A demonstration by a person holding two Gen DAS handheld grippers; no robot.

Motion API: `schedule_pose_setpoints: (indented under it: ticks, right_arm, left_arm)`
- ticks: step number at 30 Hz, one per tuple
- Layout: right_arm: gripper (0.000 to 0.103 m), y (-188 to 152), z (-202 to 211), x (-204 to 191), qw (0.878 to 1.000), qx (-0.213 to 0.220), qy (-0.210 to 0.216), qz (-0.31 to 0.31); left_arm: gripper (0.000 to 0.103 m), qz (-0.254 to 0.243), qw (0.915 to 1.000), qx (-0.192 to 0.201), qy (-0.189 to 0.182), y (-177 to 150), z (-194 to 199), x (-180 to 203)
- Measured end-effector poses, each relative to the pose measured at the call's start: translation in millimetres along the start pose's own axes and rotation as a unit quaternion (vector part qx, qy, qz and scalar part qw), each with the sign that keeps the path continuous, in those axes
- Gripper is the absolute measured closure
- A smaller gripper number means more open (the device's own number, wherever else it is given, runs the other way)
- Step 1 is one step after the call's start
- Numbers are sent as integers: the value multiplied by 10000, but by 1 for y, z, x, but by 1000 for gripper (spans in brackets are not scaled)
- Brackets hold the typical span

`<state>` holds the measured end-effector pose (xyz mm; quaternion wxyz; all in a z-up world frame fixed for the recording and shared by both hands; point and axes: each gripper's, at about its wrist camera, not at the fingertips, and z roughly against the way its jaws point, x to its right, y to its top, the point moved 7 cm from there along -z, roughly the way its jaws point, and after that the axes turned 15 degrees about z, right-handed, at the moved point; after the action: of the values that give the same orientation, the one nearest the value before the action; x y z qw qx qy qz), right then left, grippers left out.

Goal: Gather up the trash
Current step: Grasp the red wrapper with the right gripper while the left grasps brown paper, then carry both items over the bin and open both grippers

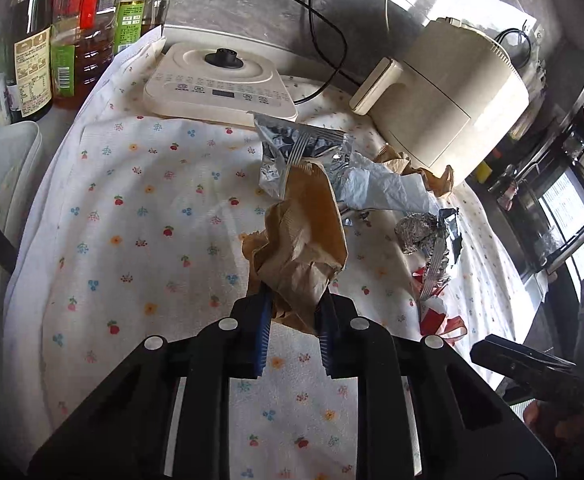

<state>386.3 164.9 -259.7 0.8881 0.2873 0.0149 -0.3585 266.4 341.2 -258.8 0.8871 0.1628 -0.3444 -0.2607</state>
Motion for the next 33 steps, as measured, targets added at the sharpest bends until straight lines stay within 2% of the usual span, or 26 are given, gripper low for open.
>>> schedule_pose_setpoints:
  ticks: [6, 7, 8, 9, 11, 20, 27, 33]
  right_arm:
    - [17, 7, -24, -2, 10000, 68, 59, 38]
    - [27, 8, -24, -2, 9999, 134, 39, 101]
    - [45, 9, -25, -2, 9998, 114, 21, 161]
    - [55, 9, -24, -3, 9997, 109, 111, 166]
    - [56, 6, -20, -2, 9994, 93, 336, 32]
    - [56, -27, 28, 28, 9987, 285, 360, -202]
    - [56, -65, 75, 77, 9978, 408, 142, -510]
    - [56, -106, 115, 129, 9949, 487, -200, -855]
  left_arm:
    - [83, -172, 9998, 81, -14, -14, 23, 8]
    - [83, -190, 9998, 104, 0, -15, 27, 8]
    - [83, -203, 9997, 123, 17, -18, 30, 9]
    - [83, -203, 9997, 130, 29, -20, 33, 11]
    - [83, -202, 9997, 132, 31, -26, 40, 14]
    - [83, -475, 9987, 99, -152, -58, 57, 53]
    - [83, -827, 9956, -55, -447, -93, 57, 107]
    - [83, -1075, 9912, -351, -693, -134, 46, 154]
